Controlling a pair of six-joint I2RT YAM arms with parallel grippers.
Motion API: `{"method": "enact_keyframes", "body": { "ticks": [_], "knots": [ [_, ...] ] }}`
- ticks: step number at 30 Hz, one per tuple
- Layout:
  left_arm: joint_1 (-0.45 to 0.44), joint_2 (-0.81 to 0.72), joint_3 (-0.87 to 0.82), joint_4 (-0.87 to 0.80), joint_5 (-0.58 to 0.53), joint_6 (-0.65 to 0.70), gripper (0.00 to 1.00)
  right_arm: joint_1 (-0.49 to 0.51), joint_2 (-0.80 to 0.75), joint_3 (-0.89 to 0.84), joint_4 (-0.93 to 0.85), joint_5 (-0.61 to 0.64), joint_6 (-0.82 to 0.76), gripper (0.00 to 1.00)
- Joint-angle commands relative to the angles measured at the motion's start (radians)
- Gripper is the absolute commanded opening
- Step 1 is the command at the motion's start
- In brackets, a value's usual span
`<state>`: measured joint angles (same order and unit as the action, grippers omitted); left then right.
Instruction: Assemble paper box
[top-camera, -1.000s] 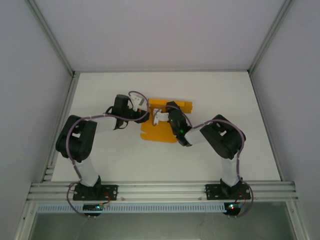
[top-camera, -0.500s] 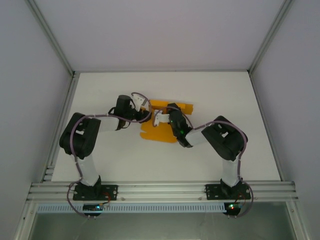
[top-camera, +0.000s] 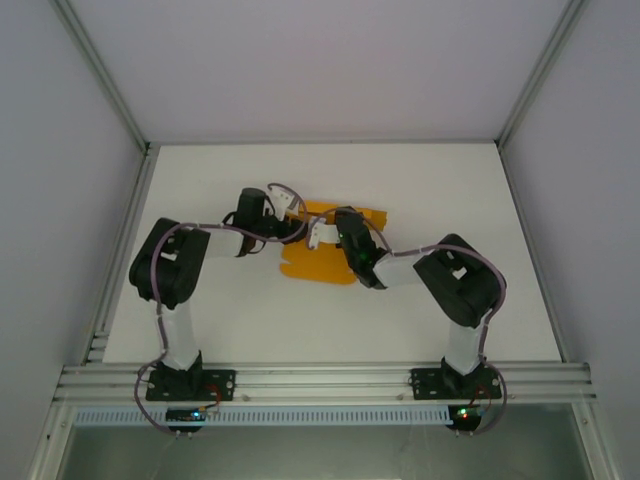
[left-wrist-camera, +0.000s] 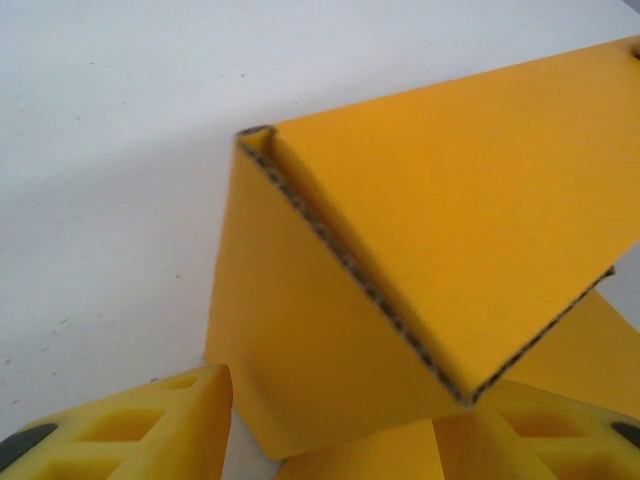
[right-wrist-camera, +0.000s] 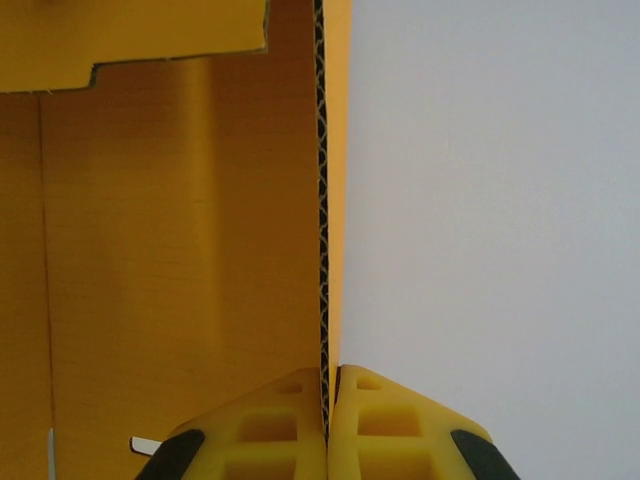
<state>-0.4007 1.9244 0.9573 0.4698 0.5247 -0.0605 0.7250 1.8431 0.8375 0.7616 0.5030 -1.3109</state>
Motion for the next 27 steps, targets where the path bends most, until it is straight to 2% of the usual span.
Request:
{"method": "enact_keyframes", "body": {
  "ticks": [1, 4, 7, 12, 14, 15, 17, 20, 23, 25, 27],
  "knots": [
    [-0.041, 0.021, 0.056, 0.115, 0.030, -0.034, 0.52, 0.026, 0.018, 0.002, -0.243, -0.158, 0.069, 0.00],
    [-0.052, 0.040, 0.075, 0.145, -0.004, -0.060, 0.45, 0.022, 0.011, 0.013, -0.289, -0.180, 0.092, 0.00],
    [-0.071, 0.046, 0.086, 0.131, -0.080, -0.081, 0.28, 0.022, 0.015, 0.026, -0.323, -0.168, 0.103, 0.00],
    [-0.113, 0.000, 0.044, 0.112, -0.337, -0.100, 0.12, 0.019, 0.004, 0.022, -0.331, -0.155, 0.148, 0.00],
    [-0.135, -0.012, 0.025, 0.120, -0.411, -0.119, 0.11, 0.023, 0.005, 0.024, -0.334, -0.137, 0.172, 0.00],
    [-0.147, -0.013, 0.016, 0.126, -0.467, -0.134, 0.04, 0.025, 0.010, 0.023, -0.327, -0.125, 0.184, 0.00],
    [-0.176, 0.001, 0.012, 0.124, -0.597, -0.171, 0.02, 0.029, 0.016, 0.023, -0.313, -0.107, 0.208, 0.00],
    [-0.207, 0.039, 0.045, 0.085, -0.694, -0.189, 0.03, 0.033, 0.016, 0.023, -0.319, -0.118, 0.244, 0.00],
    [-0.207, 0.073, 0.082, 0.042, -0.682, -0.192, 0.06, 0.031, 0.016, 0.018, -0.327, -0.132, 0.251, 0.00],
    [-0.200, 0.079, 0.083, 0.051, -0.628, -0.180, 0.13, 0.029, 0.015, 0.019, -0.337, -0.142, 0.250, 0.00],
    [-0.192, 0.078, 0.084, 0.068, -0.583, -0.173, 0.14, 0.025, 0.013, 0.020, -0.346, -0.149, 0.250, 0.00]
  ]
}}
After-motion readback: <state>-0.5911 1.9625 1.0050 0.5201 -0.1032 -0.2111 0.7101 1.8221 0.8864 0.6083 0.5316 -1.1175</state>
